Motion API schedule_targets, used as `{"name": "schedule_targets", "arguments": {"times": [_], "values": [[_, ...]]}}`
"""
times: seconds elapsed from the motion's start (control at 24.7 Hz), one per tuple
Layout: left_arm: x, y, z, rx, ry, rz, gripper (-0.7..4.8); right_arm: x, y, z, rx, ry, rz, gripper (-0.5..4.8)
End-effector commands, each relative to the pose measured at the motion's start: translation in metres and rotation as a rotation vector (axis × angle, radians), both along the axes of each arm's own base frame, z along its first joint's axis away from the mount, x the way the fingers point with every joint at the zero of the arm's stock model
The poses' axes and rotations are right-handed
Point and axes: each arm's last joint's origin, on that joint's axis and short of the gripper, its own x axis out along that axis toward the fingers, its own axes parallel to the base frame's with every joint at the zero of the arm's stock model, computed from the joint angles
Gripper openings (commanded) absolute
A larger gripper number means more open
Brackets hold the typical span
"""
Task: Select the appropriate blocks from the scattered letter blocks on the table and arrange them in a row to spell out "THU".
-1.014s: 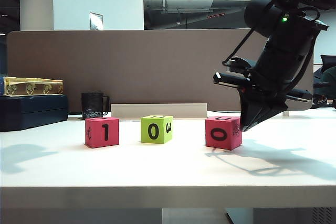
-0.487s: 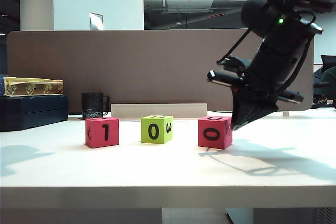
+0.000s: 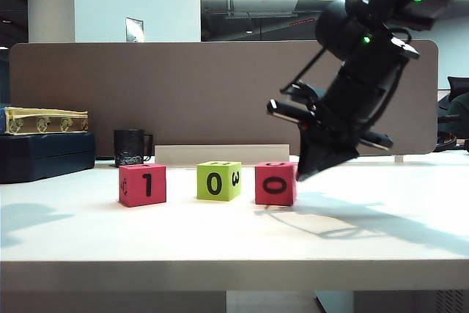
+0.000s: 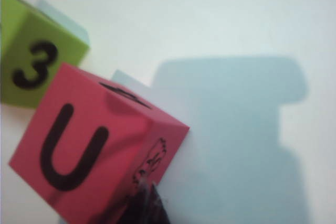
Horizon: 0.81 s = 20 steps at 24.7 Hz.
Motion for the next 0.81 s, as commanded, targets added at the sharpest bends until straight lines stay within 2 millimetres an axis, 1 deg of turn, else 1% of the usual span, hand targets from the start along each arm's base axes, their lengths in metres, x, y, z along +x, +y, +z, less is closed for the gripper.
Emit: {"name": "schedule_targets", "arguments": {"times": [0.04, 0.2, 0.45, 0.81], "values": [[-0.001, 0.0, 0.003, -0.009, -0.012, -0.001, -0.06, 0.006, 0.006, 0.007, 0.014, -0.026, 0.007, -0.03], [-0.001, 0.0, 0.003, -0.006, -0.014, 0.002, -0.06, 0.012, 0.015, 0.007, 0.03, -0.024, 0.032, -0.03], [-0.001, 0.001, 0.003, -0.001, -0.018, 0.001, -0.06, 0.016, 0.028, -0.001, 0.035, -0.015, 0.063, -0.03], [-0.001, 0.001, 0.003, 0.0, -0.02, 0.001, -0.06, 0.013, 0.025, -0.003, -0.014, 0.021, 0.05, -0.03]]}}
